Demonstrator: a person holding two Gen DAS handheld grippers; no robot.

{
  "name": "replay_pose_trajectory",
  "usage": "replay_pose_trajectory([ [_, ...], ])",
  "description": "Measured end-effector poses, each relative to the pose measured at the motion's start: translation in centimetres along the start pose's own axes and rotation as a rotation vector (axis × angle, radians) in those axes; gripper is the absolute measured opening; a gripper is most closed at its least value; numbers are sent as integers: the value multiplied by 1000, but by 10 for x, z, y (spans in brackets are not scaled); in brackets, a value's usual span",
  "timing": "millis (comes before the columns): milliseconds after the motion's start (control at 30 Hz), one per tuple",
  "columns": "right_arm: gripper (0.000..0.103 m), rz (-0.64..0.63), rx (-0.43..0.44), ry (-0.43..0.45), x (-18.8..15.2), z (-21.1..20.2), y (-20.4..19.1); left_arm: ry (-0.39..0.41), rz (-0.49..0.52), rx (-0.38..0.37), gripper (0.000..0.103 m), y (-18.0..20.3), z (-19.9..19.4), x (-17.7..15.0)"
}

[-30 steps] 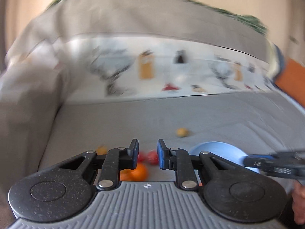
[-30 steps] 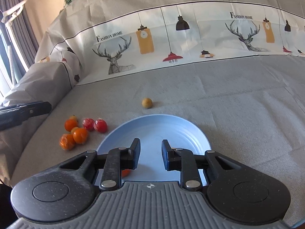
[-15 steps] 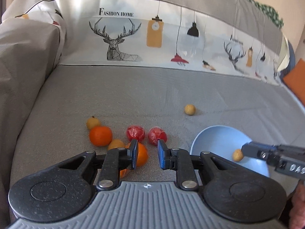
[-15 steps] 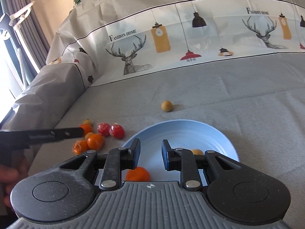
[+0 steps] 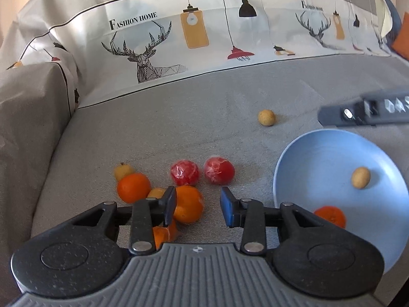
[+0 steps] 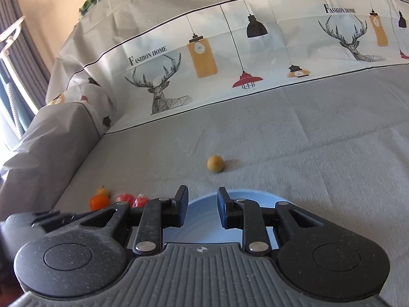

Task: Organize fruits
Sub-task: 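Grasp a second tangerine with the left tool while the right tool grasps the other tan fruit, then carry both fruits over the plate and open both tools to release them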

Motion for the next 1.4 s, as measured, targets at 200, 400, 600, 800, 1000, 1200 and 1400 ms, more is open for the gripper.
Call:
replay_pose_trajectory([
  [200,26,-7,-65,-9,20,28,-2,-3,4,25,41,-1,4,1],
  [400,27,-26,-103,-48,39,64,-7,-32,-18,26,41,-8,13,3],
  [600,36,-54,-152,-103,57,100,-10,-29,-16,15,41,-8,15,3],
  [800,31,-88,-192,-168,57,128,-15,-27,-13,3,36,-9,17,5],
  [1000,26,-85,-182,-130,61,116,-19,-4,-66,-18,35,-16,11,7],
  [1200,26,-82,-91,-40,62,70,-29,122,-97,-67,35,-19,-20,6],
  [1400,26,-86,-46,52,49,0,-26,219,-102,-120,35,-15,-52,4],
])
Point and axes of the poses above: each gripper's, at about its wrist camera, not at the fingertips, and z roughly the way its jaws point, y to its right, x to its top, the point moved 4 cm from there along z, roughly the way its jaws point, and after that the axes turned 12 degrees about -y, right-handed, at the moved point
